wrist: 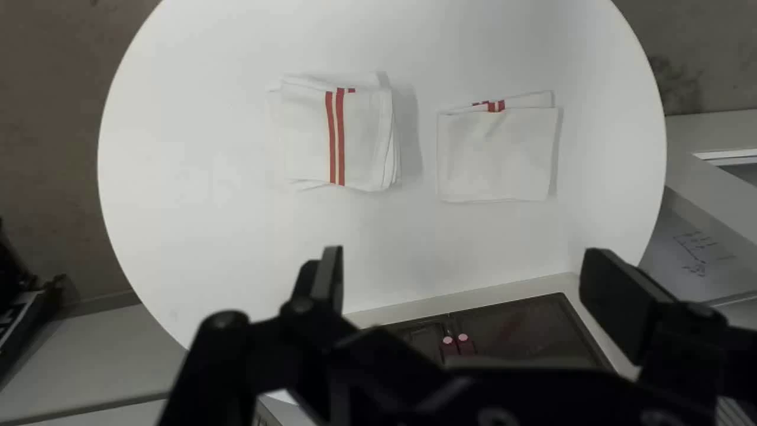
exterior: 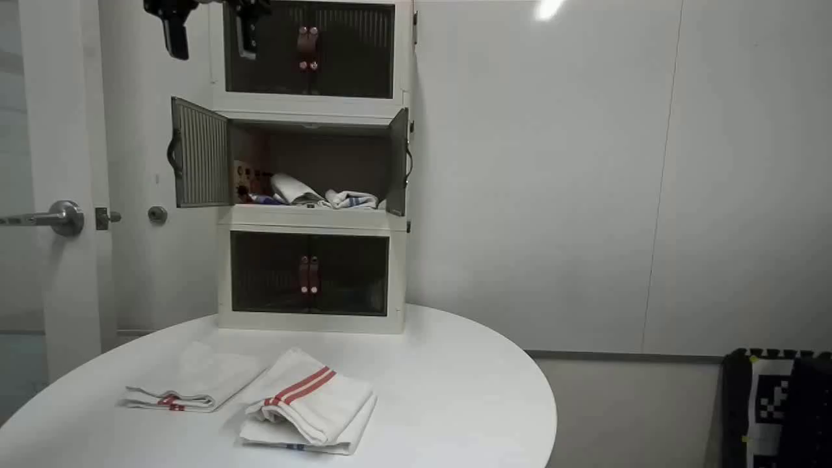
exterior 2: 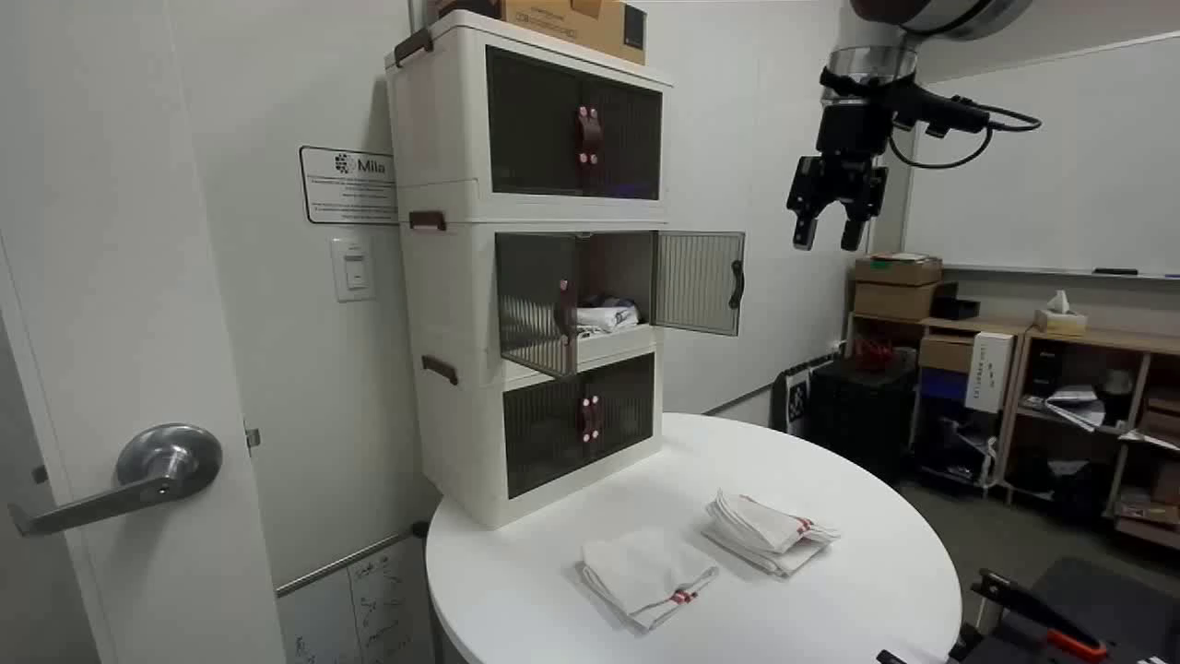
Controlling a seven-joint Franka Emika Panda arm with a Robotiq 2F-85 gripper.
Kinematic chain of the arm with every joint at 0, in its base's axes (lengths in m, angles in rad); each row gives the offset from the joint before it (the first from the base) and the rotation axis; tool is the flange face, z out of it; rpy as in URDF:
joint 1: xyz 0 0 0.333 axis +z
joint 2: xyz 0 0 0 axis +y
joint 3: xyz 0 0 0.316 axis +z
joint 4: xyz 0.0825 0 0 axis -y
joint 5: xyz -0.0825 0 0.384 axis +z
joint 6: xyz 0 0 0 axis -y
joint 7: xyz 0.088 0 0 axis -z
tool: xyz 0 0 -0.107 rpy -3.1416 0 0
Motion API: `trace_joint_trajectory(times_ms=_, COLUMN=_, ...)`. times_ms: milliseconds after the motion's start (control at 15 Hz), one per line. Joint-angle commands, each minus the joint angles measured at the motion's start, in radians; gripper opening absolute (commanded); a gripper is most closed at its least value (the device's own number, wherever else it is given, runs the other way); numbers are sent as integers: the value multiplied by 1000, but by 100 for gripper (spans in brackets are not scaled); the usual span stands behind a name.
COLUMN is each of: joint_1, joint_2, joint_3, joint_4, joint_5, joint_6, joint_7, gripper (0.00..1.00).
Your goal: Close the right door of the middle compartment of the cabinet.
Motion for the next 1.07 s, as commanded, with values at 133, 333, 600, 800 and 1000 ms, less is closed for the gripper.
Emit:
trace_joint_trajectory(times_ms=133, joint_1=-4, joint_2=0, joint_3=3, joint_4=4, joint_5=2, joint_6=-1, joint_7=-2, gripper=100)
trace_joint_trajectory(times_ms=333, joint_1=-4, joint_2=0, joint_3=3, joint_4=4, joint_5=2, joint_6=-1, joint_7=-2, gripper=100)
trace_joint_trajectory(times_ms=600, joint_1=10, joint_2=11, joint_3=-17, joint_4=38, joint_5=5, joint_6=-29, joint_7=-67, gripper=100)
trace_joint_trajectory(times_ms=800, joint_1=6, joint_2=77, joint_3=-43, joint_4=122, joint_5=-14, joint_6=-13, joint_7=-150, gripper=100)
trace_joint_trajectory(times_ms=1000, joint_1=8, joint_2=221, joint_3=-81, joint_4=259, joint_5=-7, joint_6=1, joint_7=-227, gripper=100)
